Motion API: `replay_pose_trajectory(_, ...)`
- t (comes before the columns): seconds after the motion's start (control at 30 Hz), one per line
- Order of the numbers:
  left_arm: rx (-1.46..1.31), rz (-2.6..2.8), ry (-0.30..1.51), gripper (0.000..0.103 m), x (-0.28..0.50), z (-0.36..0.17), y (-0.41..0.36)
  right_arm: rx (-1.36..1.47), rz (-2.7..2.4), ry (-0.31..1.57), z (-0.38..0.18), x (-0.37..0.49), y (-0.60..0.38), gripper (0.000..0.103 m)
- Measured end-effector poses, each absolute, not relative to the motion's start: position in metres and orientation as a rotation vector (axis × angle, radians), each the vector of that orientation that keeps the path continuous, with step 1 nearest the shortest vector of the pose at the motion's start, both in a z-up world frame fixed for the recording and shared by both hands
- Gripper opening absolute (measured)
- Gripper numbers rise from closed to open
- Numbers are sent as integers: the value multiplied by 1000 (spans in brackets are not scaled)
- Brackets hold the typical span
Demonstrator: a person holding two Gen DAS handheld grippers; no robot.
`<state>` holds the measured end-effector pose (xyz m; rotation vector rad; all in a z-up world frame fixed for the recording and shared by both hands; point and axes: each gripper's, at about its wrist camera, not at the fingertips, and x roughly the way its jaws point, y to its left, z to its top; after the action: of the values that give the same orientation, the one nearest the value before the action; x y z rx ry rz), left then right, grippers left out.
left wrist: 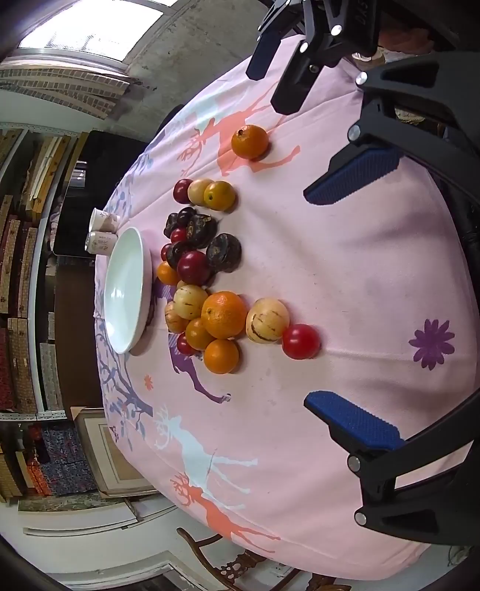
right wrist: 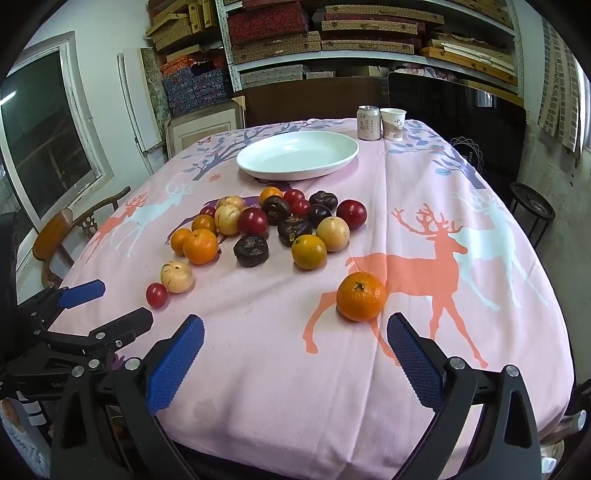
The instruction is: Organize fruits
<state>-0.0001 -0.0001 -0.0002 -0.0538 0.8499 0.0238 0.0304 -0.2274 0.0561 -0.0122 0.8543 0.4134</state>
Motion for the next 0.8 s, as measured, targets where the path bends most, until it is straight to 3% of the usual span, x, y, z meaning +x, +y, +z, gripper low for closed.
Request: replay_pose_trajectory(0.8, -102, 9, 878, 99, 0, -7, 7, 10, 405, 868, 54, 30, -231, 100)
